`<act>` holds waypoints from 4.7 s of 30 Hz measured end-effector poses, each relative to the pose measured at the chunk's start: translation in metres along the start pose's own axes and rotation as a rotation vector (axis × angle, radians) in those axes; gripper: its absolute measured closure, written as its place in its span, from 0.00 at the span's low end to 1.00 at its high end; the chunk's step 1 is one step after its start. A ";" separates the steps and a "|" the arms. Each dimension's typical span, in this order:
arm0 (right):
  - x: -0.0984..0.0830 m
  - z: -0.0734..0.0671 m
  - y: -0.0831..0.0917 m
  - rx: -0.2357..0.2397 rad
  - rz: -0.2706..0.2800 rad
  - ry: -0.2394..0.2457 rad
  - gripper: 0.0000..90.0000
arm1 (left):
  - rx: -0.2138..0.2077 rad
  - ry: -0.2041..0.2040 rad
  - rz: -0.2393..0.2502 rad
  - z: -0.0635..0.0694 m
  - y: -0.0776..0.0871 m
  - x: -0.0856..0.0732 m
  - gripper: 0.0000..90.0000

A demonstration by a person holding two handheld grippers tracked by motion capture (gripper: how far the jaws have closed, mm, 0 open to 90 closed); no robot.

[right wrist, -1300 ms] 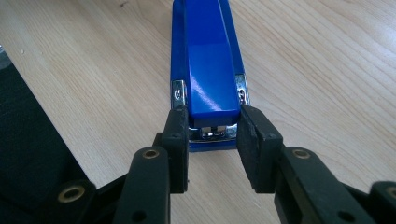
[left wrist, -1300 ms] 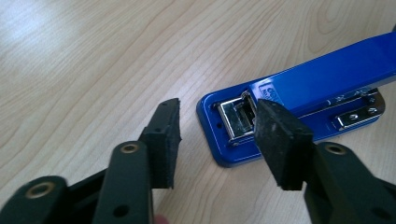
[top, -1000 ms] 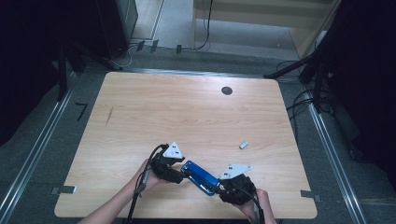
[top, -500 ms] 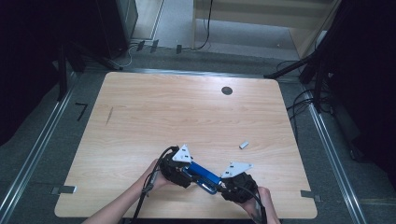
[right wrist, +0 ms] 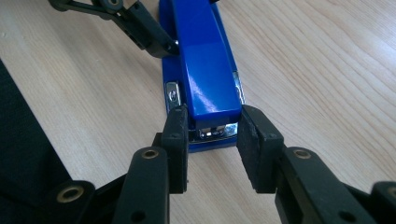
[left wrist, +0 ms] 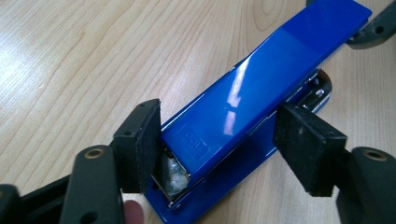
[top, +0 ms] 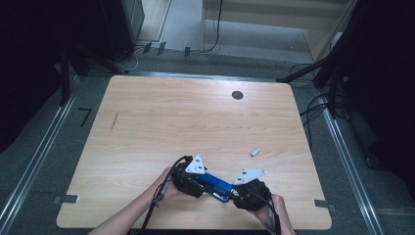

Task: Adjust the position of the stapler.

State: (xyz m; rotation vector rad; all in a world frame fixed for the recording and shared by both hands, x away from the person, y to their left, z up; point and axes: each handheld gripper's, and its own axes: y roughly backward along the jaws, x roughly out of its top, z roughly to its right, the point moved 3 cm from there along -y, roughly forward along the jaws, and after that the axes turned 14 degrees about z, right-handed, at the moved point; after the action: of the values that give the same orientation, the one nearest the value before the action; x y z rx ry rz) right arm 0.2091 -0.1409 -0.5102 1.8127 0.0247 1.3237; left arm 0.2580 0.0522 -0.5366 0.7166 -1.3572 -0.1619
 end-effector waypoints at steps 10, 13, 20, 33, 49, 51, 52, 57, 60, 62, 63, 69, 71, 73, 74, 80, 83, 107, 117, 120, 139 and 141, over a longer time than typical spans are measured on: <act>-0.002 0.005 0.001 -0.022 0.012 -0.037 0.71 | 0.007 -0.023 -0.022 0.004 0.002 0.001 0.49; -0.002 0.006 0.001 -0.027 0.015 -0.042 0.70 | 0.012 -0.025 -0.028 0.005 0.002 0.001 0.51; -0.002 0.008 0.001 -0.036 0.018 -0.044 0.69 | 0.013 -0.031 -0.045 0.008 0.003 0.002 0.55; 0.000 0.012 -0.003 -0.044 0.021 -0.052 0.65 | 0.028 -0.031 -0.065 0.011 0.005 0.002 0.60; 0.004 0.013 -0.011 -0.027 0.034 -0.038 0.62 | 0.043 -0.031 -0.108 0.013 0.012 0.001 0.63; 0.005 0.012 -0.011 -0.026 0.031 -0.038 0.61 | 0.039 -0.030 -0.113 0.013 0.013 0.001 0.63; 0.005 0.011 -0.012 -0.025 0.032 -0.038 0.61 | 0.041 -0.026 -0.113 0.013 0.014 0.000 0.63; 0.007 0.009 -0.014 -0.018 0.034 -0.038 0.61 | 0.041 -0.022 -0.123 0.013 0.017 -0.001 0.64; 0.008 0.008 -0.016 -0.012 0.039 -0.038 0.60 | 0.045 -0.009 -0.120 0.013 0.020 -0.003 0.64; 0.009 0.006 -0.017 -0.007 0.038 -0.039 0.60 | 0.053 -0.002 -0.123 0.014 0.022 -0.004 0.64; 0.009 0.006 -0.018 -0.003 0.040 -0.034 0.60 | 0.054 0.000 -0.125 0.014 0.023 -0.004 0.64; 0.010 0.007 -0.018 0.012 0.046 -0.032 0.60 | 0.061 0.009 -0.117 0.015 0.023 -0.005 0.63; 0.009 0.007 -0.018 0.016 0.048 -0.044 0.60 | 0.063 0.004 -0.113 0.015 0.022 -0.005 0.62; 0.009 0.007 -0.018 0.010 0.047 -0.046 0.58 | 0.059 0.002 -0.110 0.015 0.022 -0.005 0.60; 0.009 0.008 -0.017 0.004 0.046 -0.050 0.55 | 0.068 -0.003 -0.109 0.015 0.021 -0.005 0.57; 0.007 0.017 -0.009 -0.025 0.056 -0.077 0.39 | 0.084 -0.006 -0.107 0.013 0.019 -0.004 0.41; 0.005 0.020 -0.004 -0.041 0.060 -0.096 0.32 | 0.086 0.004 -0.093 0.012 0.020 -0.001 0.32; -0.008 0.036 0.012 -0.078 -0.008 -0.137 0.00 | 0.078 0.050 -0.053 0.021 -0.003 0.024 0.04; -0.009 0.035 0.010 -0.078 -0.013 -0.132 0.00 | 0.071 0.018 -0.050 0.025 -0.011 0.028 0.20; -0.010 0.036 0.010 -0.081 -0.013 -0.133 0.00 | 0.062 -0.008 -0.042 0.029 -0.013 0.031 0.29; -0.013 0.038 0.010 -0.083 -0.024 -0.139 0.00 | 0.056 -0.078 -0.057 0.038 -0.032 0.033 0.55; -0.013 0.039 0.010 -0.086 -0.027 -0.145 0.00 | 0.070 -0.098 -0.060 0.039 -0.034 0.032 0.60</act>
State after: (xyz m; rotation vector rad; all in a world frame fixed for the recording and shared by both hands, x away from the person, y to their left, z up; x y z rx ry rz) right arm 0.2293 -0.1775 -0.5160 1.8237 -0.0846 1.1544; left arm 0.2396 -0.0048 -0.5267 0.8173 -1.4407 -0.2004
